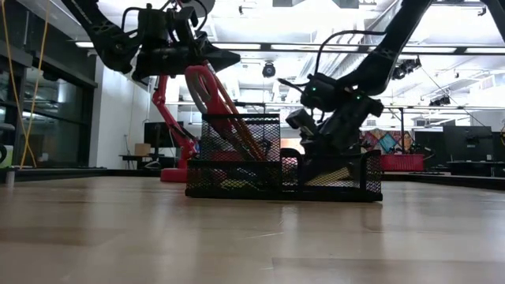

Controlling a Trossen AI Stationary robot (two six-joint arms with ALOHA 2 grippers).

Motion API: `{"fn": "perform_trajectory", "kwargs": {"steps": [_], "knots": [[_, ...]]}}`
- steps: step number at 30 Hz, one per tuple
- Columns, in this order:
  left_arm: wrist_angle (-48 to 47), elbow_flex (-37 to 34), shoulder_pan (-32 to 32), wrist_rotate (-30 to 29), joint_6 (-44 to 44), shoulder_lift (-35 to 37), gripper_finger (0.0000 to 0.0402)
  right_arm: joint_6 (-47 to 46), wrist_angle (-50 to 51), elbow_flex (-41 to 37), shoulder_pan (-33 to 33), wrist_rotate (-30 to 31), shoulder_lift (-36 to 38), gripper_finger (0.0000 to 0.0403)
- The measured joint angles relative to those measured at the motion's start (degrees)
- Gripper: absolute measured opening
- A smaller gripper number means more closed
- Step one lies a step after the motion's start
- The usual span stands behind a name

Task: Pick and place office supplies into organizer
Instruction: Put the yellow sticky notes into the black desk organizer

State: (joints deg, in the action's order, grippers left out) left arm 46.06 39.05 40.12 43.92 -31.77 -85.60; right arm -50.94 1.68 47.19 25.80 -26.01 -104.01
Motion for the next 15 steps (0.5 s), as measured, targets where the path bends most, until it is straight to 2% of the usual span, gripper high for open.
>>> {"fn": "perform_trajectory", "kwargs": {"steps": [12, 15], "knots": [[0.00, 0.00, 0.00, 0.00, 0.46, 0.00, 0.0003, 2.01, 3.89, -0.23, 1.56, -0.54, 11.27, 0.0000], [0.00, 0.00, 0.00, 0.00, 0.48, 0.00, 0.0003, 3.00, 8.40, -0.17, 2.52, 2.01, 14.16, 0.0000]]}}
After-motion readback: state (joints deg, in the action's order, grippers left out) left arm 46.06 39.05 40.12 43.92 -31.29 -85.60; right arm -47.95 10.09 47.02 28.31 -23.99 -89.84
